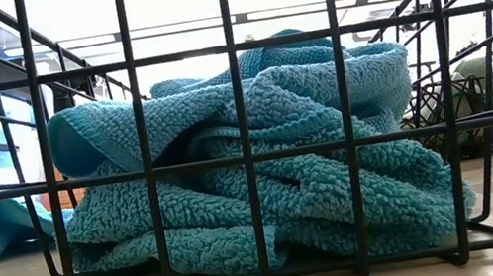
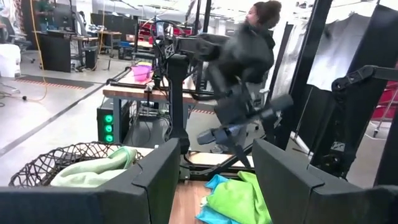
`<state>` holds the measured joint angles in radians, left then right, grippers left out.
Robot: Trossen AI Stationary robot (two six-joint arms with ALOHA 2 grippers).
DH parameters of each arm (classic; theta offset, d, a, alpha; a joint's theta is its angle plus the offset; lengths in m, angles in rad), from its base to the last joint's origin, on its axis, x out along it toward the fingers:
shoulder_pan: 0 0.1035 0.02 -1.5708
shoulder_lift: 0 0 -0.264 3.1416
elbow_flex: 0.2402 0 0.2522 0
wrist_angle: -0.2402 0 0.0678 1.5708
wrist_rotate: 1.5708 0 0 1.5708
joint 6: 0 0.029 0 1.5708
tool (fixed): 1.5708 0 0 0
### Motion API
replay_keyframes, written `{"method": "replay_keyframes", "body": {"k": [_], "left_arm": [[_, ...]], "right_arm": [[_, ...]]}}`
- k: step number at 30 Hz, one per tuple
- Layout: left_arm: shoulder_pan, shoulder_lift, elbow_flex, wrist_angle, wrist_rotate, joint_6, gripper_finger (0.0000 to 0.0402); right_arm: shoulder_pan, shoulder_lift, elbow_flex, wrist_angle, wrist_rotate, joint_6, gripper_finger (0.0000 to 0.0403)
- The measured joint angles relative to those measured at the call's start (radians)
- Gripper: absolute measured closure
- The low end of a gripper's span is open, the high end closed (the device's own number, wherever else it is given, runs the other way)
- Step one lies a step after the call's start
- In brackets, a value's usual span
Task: Sort microfiber towel by color & place in baskets
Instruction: Put the green towel into the top right basket
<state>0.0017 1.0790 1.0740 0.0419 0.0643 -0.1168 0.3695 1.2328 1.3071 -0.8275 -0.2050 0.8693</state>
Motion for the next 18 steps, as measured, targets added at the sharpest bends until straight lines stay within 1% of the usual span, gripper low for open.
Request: {"method": "replay_keyframes", "body": {"k": [5, 7, 9, 11, 14, 18], "left_arm": [[0.0, 0.0, 0.0, -0.003, 0.002, -0.012, 0.0212], [0.0, 0.0, 0.0, -0.008, 0.003, -0.012, 0.0212], [0.0, 0.0, 0.0, -0.018, 0.003, -0.012, 0.0212], [0.0, 0.0, 0.0, -0.024, 0.003, -0.012, 0.0212], [0.0, 0.0, 0.0, -0.024, 0.004, -0.012, 0.0212], [0.0, 0.0, 0.0, -0.023, 0.004, -0.012, 0.0212]], "right_arm": [[0.18, 0.044, 0.0, -0.191, 0.108, 0.335, 0.0174], [0.236, 0.071, -0.005, -0.222, 0.13, 0.445, 0.0174], [0.28, 0.102, -0.029, -0.216, 0.137, 0.564, 0.0174], [0.311, 0.144, -0.06, -0.207, 0.115, 0.677, 0.0174], [0.336, 0.218, -0.105, -0.2, 0.054, 0.778, 0.0174], [0.341, 0.325, -0.127, -0.199, -0.021, 0.807, 0.0174]]}}
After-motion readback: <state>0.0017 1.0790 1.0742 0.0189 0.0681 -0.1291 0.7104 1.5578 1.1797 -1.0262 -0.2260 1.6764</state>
